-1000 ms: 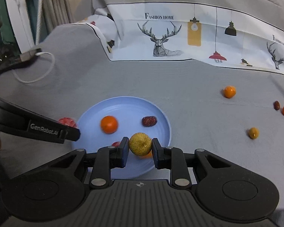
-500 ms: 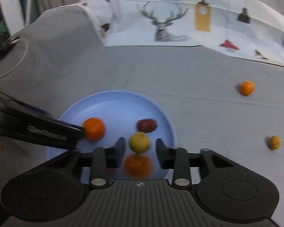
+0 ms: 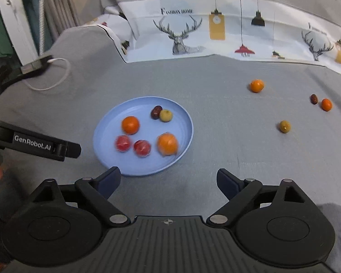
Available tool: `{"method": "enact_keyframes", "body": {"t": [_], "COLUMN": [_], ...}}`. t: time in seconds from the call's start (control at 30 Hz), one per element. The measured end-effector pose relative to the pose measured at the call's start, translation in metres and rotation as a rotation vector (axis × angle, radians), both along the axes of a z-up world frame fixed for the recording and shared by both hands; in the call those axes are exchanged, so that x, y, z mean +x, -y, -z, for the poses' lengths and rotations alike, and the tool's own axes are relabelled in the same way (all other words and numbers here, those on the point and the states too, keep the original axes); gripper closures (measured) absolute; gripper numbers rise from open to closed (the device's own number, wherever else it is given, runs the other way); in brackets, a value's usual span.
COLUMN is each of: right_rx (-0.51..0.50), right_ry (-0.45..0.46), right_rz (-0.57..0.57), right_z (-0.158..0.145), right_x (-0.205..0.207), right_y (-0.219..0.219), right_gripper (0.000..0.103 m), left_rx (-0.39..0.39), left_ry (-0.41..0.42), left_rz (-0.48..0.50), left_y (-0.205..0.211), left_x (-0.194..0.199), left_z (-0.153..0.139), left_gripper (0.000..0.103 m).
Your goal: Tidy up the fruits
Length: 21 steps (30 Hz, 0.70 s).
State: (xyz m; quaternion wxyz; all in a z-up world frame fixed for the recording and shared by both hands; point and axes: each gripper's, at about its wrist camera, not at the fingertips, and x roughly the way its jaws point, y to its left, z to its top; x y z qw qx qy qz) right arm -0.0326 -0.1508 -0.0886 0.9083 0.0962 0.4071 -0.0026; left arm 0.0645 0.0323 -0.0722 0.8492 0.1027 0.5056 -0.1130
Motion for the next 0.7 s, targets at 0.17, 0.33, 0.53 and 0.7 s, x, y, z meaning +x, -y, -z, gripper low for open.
{"method": "enact_keyframes", "body": {"t": [0.17, 0.33, 0.53, 0.7], "right_rx": [-0.021, -0.042, -0.058, -0.062], "right_ry": [0.076, 0.132, 0.182, 0.206], "right_rz": [0.002, 0.0, -0.001, -0.008], "right_z": [-0.022, -0.039, -0.053, -0.059], "right_x": [-0.026, -0.051, -0.073, -0.083], "right_y": [-0.006, -0.012, -0.014, -0.017], "right_gripper": [0.011, 0.008, 0.008, 0.008], "left_rx": [-0.01, -0.031, -0.057, -0.063], "left_ry": [0.018, 0.08, 0.12, 0.143], "left_rz": [-0.009, -0.006, 0.001, 0.002], "left_y": [-0.006, -0.009, -0.009, -0.012], "left_x": [-0.029, -0.054, -0.073, -0.086], "left_z": [-0.013, -0.033, -0.048, -0.057], "left_gripper": [0.0, 0.0, 0.0, 0.0]}}
